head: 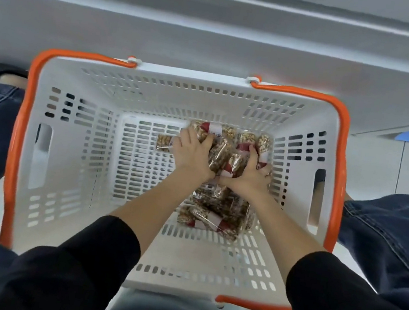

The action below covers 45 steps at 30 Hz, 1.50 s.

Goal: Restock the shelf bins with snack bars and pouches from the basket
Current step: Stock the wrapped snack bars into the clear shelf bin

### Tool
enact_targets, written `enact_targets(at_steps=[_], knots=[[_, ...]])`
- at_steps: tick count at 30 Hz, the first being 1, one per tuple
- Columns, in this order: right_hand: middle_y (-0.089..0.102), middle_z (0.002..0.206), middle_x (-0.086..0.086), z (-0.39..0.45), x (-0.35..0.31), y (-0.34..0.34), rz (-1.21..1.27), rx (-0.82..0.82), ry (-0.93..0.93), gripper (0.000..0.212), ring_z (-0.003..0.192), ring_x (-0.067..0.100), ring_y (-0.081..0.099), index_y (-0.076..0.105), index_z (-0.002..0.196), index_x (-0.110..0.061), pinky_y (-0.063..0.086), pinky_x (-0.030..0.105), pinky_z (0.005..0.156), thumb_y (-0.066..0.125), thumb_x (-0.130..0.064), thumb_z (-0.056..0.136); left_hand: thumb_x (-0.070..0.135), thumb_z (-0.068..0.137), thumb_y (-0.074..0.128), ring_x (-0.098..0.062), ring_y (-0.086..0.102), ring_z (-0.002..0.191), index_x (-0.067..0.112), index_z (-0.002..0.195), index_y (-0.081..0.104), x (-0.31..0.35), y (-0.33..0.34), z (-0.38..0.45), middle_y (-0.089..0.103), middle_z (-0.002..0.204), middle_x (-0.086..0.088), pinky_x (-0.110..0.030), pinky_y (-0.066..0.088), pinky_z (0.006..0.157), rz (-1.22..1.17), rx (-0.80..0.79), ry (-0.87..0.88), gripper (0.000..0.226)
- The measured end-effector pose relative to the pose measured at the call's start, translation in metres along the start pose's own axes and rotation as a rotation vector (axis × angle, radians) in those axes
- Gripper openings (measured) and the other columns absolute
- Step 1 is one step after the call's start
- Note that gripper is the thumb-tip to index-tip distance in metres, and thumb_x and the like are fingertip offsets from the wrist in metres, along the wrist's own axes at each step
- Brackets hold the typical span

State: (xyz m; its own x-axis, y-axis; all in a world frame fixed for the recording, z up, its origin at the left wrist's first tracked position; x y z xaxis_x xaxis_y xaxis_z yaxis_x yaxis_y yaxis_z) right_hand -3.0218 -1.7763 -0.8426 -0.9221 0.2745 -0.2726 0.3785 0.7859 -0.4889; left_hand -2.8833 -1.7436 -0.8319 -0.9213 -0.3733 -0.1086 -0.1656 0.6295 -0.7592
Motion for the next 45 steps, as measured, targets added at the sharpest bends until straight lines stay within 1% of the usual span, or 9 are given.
enact_targets(at_steps=[4,12,19,25,29,31,36,41,45], knots=[[0.011,0.146,0.020,0.003,0.001,-0.002,0.016,0.092,0.002,0.107,0.135,0.044,0.016,0.011,0.143,-0.034,0.030,0.052,0.108,0.082,-0.039,0.063,0.069,0.069,0.064,-0.033,0.005,0.143,0.013,0.146,0.014,0.011,0.005,0.003,0.006,0.152,-0.017,-0.052,0.003,0.115,0.091,0.029,0.069,0.107],[0.002,0.151,0.028,0.009,0.000,0.007,-0.231,0.100,0.030,0.111,0.137,0.047,0.014,0.006,0.150,-0.021,0.032,0.052,0.106,0.073,-0.060,0.070,0.052,0.066,0.078,-0.033,0.041,0.124,0.007,0.138,0.020,-0.017,0.020,-0.004,0.029,0.139,-0.018,-0.042,0.045,0.091,-0.235,-0.253,-0.047,0.103],[0.020,0.144,0.021,0.014,-0.006,0.000,-0.195,0.128,0.090,0.086,0.130,0.041,0.027,0.026,0.141,-0.018,0.040,0.046,0.096,0.074,-0.041,0.073,0.042,0.064,0.081,-0.035,0.048,0.115,0.008,0.135,0.024,-0.026,0.020,-0.011,0.032,0.134,-0.017,-0.044,0.049,0.090,-0.623,-0.367,-0.108,0.097],[0.060,0.116,0.012,0.033,0.006,0.017,-0.035,0.102,0.048,0.071,0.102,0.034,0.058,0.058,0.102,-0.027,0.051,0.051,0.083,0.061,-0.073,0.048,0.033,0.075,0.076,-0.019,0.057,0.087,0.001,0.144,0.010,-0.040,0.011,-0.031,0.052,0.123,-0.015,-0.028,0.049,0.054,-0.971,-0.372,-0.229,0.101],[0.066,0.091,0.004,-0.012,-0.008,0.001,0.103,0.056,-0.076,0.042,0.081,0.021,0.064,0.059,0.105,-0.023,0.056,0.036,0.073,0.074,-0.033,0.067,0.024,0.083,0.070,-0.026,0.060,0.107,-0.006,0.142,0.015,-0.046,0.010,-0.058,0.054,0.127,-0.017,-0.032,0.051,0.068,-1.099,-0.360,-0.290,0.086],[0.066,0.091,0.003,-0.027,-0.006,-0.003,0.198,0.038,-0.134,0.052,0.082,0.021,0.065,0.054,0.118,-0.026,0.054,0.033,0.069,0.074,-0.022,0.070,0.024,0.082,0.070,-0.026,0.066,0.097,-0.005,0.140,0.019,-0.048,0.006,-0.071,0.062,0.119,-0.018,-0.041,0.055,0.069,-1.149,-0.363,-0.299,0.082],[0.060,0.071,-0.003,-0.069,-0.022,-0.039,0.346,0.097,-0.320,0.036,0.069,0.017,0.061,0.052,0.100,-0.020,0.050,0.018,0.057,0.076,-0.012,0.074,0.031,0.081,0.071,-0.026,0.051,0.114,0.005,0.147,0.009,-0.043,-0.023,-0.100,0.039,0.143,-0.015,-0.033,0.046,0.070,-1.262,-0.210,-0.246,0.095],[0.052,0.049,-0.010,-0.155,-0.059,-0.113,0.072,-0.067,-0.533,0.024,0.046,0.002,0.050,0.053,0.065,-0.019,0.038,0.015,0.045,0.070,-0.010,0.079,0.031,0.072,0.077,-0.012,0.058,0.083,0.013,0.114,0.039,-0.033,-0.101,-0.128,0.056,0.103,-0.002,-0.029,0.051,0.066,-1.170,0.090,0.015,0.060],[0.052,0.053,-0.004,-0.234,-0.077,-0.191,0.108,0.170,-0.656,0.016,0.055,0.013,0.052,0.055,0.067,-0.018,0.041,0.024,0.052,0.069,-0.015,0.072,0.034,0.073,0.076,-0.010,0.056,0.062,0.018,0.105,0.041,-0.022,-0.185,-0.161,0.059,0.087,0.001,-0.024,0.045,0.047,-1.132,0.214,0.273,0.050]])
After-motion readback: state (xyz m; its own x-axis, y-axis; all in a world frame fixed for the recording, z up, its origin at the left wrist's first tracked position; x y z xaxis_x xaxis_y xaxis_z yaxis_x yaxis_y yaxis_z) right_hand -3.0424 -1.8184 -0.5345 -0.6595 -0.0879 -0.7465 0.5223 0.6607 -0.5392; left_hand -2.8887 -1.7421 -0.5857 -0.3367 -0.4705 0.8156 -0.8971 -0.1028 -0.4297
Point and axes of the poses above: each hand's wrist, its own z-axis towards the middle knuckle, its own y-axis out of the palm, x = y × z, the point moved 2 cm from there along z, towards the middle knuckle
